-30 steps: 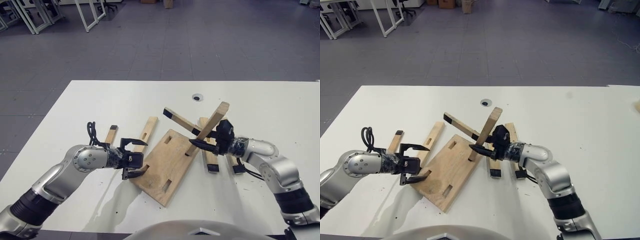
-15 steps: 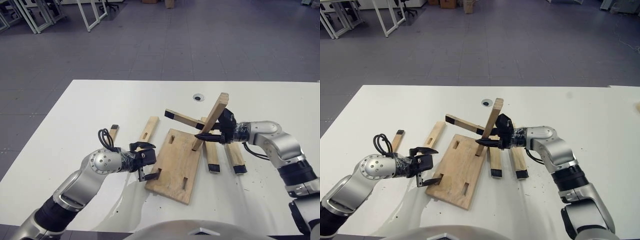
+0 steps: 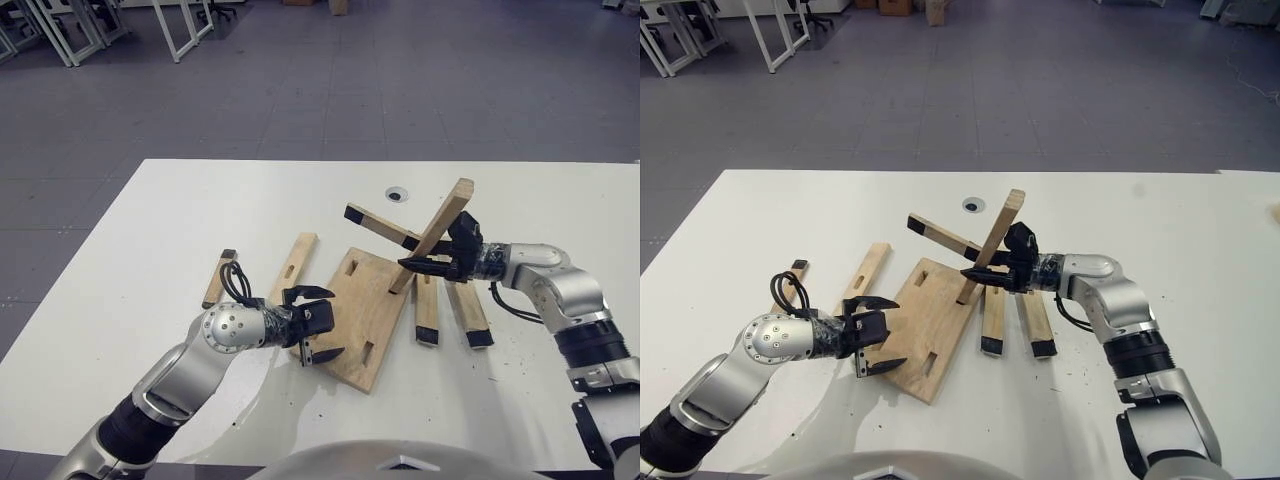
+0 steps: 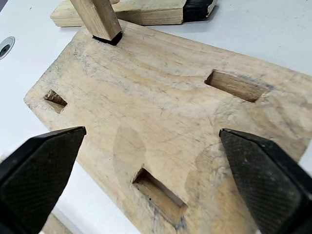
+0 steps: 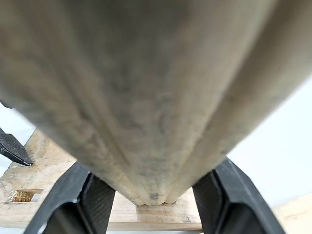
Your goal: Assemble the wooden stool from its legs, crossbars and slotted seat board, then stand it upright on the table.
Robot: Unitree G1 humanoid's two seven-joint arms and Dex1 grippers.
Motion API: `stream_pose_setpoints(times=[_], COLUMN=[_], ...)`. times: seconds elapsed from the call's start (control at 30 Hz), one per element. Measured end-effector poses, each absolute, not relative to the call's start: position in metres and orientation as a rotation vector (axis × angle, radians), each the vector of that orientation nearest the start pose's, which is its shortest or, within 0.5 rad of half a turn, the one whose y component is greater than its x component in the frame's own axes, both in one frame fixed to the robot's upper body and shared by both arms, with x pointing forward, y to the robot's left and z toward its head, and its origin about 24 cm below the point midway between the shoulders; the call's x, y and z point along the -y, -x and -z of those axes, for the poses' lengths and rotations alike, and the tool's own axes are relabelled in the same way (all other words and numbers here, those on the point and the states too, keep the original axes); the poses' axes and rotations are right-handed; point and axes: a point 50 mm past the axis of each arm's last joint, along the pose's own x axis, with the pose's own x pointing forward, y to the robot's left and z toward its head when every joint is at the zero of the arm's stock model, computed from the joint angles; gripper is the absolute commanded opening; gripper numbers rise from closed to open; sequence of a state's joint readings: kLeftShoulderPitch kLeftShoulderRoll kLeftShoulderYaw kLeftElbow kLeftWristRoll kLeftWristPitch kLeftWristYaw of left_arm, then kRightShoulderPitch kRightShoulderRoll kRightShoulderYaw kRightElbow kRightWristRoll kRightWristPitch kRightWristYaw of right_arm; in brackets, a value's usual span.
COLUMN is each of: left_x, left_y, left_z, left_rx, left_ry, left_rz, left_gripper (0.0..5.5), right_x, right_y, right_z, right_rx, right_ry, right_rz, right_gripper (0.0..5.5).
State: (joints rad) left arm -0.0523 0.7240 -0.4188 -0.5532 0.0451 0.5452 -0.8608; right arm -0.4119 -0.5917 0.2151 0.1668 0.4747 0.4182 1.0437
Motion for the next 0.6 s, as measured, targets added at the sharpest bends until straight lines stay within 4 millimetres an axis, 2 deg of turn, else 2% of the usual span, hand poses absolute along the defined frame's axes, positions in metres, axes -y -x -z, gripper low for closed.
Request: stream_pose_setpoints(times=[0.03, 0.1, 0.13, 0.23, 0.43, 0.6], left_x=[-0.133, -0.133, -0.132, -0.132, -0.132, -0.130], left_y=[-0.198, -0.198, -0.198, -0.198, -0.198, -0.198], left_z=[-0.079, -0.079, -0.079, -0.079, -0.079, -0.077], left_rx=[-0.409, -0.411, -0.407, -0.406, -0.402, -0.396], left_ry=[-0.699, -0.698, -0.697, -0.695, -0.691, -0.678], left_rz=[1.193, 1.189, 1.186, 1.184, 1.175, 1.155], left_gripper=[5.07, 5.07, 5.07, 5.07, 5.07, 5.07], right_x=[0.171, 0.178, 0.180, 0.179, 0.185, 0.193], right_y=[-0.290, -0.277, -0.273, -0.274, -0.282, -0.272], right_z=[-0.087, -0.059, -0.052, -0.056, -0.069, -0.078], right_rx=[-0.373, -0.505, -0.535, -0.519, -0.465, -0.451], right_ry=[0.076, 0.071, 0.061, 0.084, 0.169, 0.359], right_rz=[-1.163, -1.128, -1.119, -1.118, -1.070, -1.057], right_gripper=[2.65, 2.92, 3.14, 3.81, 3.81, 3.81])
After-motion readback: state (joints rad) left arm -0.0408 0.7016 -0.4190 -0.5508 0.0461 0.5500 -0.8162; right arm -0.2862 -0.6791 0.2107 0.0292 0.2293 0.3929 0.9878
